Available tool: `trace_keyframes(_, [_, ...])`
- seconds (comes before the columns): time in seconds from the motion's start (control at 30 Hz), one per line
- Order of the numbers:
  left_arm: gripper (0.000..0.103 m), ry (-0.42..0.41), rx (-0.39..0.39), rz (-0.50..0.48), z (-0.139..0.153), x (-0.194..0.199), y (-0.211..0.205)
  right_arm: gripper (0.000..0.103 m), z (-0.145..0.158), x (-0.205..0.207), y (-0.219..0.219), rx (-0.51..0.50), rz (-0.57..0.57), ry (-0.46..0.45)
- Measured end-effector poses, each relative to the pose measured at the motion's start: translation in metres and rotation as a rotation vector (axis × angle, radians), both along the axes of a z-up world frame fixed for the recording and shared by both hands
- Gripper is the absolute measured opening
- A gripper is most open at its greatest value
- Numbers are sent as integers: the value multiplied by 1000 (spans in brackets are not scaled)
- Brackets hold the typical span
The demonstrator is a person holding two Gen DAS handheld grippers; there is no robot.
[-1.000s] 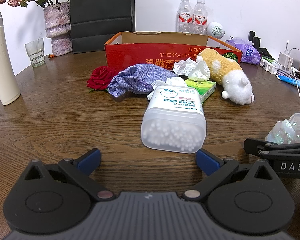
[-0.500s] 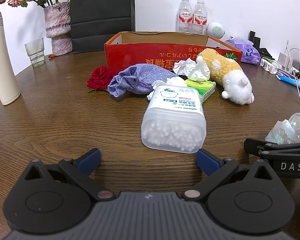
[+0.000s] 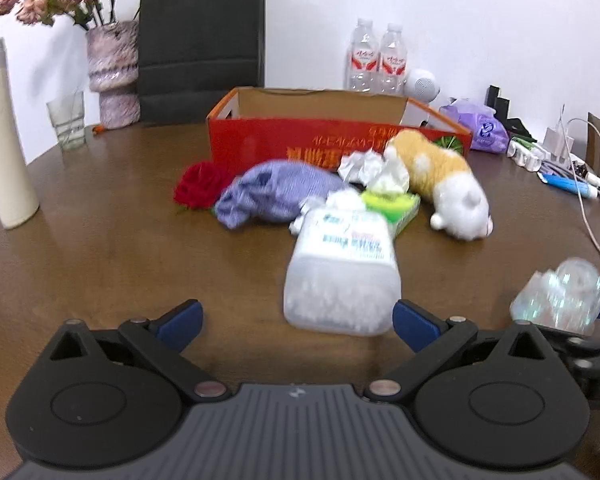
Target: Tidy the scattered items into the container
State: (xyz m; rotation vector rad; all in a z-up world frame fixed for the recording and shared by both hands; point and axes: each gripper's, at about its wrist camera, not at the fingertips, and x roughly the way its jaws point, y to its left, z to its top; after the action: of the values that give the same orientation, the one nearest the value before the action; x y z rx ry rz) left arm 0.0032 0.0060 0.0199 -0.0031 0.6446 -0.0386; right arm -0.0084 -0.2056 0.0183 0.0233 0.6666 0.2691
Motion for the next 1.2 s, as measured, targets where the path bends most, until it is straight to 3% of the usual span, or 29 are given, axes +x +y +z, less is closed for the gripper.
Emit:
trace_keyframes(0.17, [103, 39, -5, -34, 1, 24, -12, 102, 13, 12, -8, 5, 0, -58])
trace_keyframes(0.33, [103, 58, -64, -28, 6, 26, -13, 101, 33, 40, -17, 110, 24, -75])
trace_keyframes(0.43, [103, 26, -133, -34, 16, 22, -11, 100, 38, 73, -16, 116, -5, -39])
trace_keyframes(0.6, [103, 48, -94, 1, 12, 42, -23, 84, 28, 132, -4, 128, 25, 67])
trace_keyframes(0.67, [96, 58, -89, 0, 10, 46, -23, 79, 22, 151, 5, 90, 28, 103])
trace_keyframes(0.73, [67, 73, -71, -14, 9, 44, -23, 75, 17, 164, 12, 75, 46, 139])
trace_keyframes(0.77, [67, 78, -58, -19, 8, 41, -22, 69, 16, 166, 15, 69, 60, 149])
trace_keyframes(0.8, [67, 72, -44, -17, 6, 37, -21, 52, 14, 168, 17, 61, 71, 155])
trace_keyframes(0.9, [67, 53, -14, -18, 5, 21, -16, 49, 13, 161, 22, 14, 73, 146])
trace_keyframes(1.03, [67, 47, -6, -21, 9, -7, -9, 49, 21, 122, 18, -113, 64, 67])
trace_keyframes(1.2, [68, 40, 41, -13, 9, -27, -12, 50, 19, 86, -5, -107, 60, 106])
